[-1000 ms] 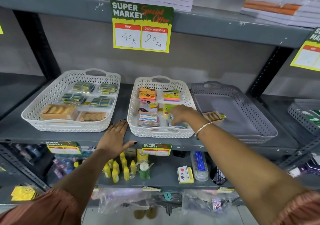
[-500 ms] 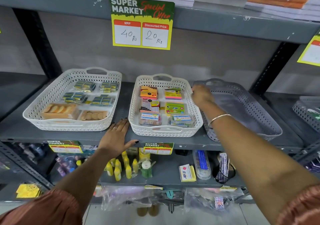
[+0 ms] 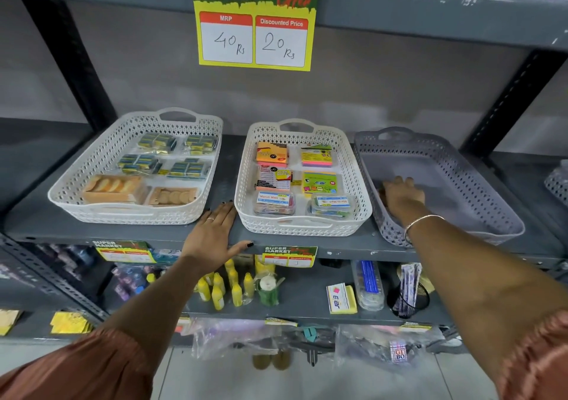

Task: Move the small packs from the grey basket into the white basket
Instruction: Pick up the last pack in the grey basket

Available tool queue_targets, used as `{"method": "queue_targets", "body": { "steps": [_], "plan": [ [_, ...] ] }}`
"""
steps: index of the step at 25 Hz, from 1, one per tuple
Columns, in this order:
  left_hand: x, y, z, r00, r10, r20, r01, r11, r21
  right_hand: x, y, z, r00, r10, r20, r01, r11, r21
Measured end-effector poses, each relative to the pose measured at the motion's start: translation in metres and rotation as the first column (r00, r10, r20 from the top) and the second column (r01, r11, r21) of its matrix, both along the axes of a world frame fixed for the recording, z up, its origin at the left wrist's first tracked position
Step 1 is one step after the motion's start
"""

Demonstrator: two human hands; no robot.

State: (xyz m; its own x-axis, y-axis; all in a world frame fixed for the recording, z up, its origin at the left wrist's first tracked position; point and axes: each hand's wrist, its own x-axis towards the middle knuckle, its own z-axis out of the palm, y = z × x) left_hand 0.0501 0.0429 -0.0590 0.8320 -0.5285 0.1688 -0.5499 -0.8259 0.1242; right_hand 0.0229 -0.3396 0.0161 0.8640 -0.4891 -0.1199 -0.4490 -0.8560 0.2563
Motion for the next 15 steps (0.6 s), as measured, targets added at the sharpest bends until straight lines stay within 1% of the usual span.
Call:
{"method": "queue_targets", "body": {
  "steps": [2, 4, 6, 10, 12, 14, 15],
  "plan": [
    [0.000, 0.000, 0.000, 1.000, 0.000, 0.003, 0.000, 1.000, -0.001, 0.001, -0.001, 0.004, 1.000, 0.002, 0.006, -0.002, 0.998, -0.058],
    [0.002, 0.000, -0.002, 1.000, 0.001, 0.009, -0.001, 1.000, 0.008, 0.003, -0.007, 0.014, 0.999, -0.030, 0.019, 0.031, 0.996, -0.079],
    [0.003, 0.001, -0.005, 1.000, -0.002, 0.007, 0.002, 1.000, 0.020, 0.005, -0.012, 0.024, 0.997, -0.056, 0.050, 0.058, 0.997, -0.046],
    [0.001, 0.000, 0.001, 0.999, -0.011, -0.031, 0.011, 1.000, 0.023, 0.017, -0.008, 0.054, 0.991, -0.074, 0.114, 0.066, 0.995, 0.074],
    [-0.009, 0.001, 0.011, 1.000, -0.001, -0.019, 0.001, 1.000, -0.008, 0.026, 0.006, 0.075, 0.986, 0.020, 0.163, -0.034, 0.996, 0.084],
    [-0.020, 0.007, 0.017, 0.999, -0.047, 0.016, 0.047, 0.999, -0.010, 0.036, 0.028, 0.092, 0.967, 0.174, 0.184, -0.185, 0.982, 0.045],
    [-0.026, 0.011, 0.020, 0.997, -0.072, 0.027, 0.072, 0.997, -0.004, 0.041, 0.042, 0.098, 0.954, 0.217, 0.207, -0.233, 0.971, 0.053]
  ]
}}
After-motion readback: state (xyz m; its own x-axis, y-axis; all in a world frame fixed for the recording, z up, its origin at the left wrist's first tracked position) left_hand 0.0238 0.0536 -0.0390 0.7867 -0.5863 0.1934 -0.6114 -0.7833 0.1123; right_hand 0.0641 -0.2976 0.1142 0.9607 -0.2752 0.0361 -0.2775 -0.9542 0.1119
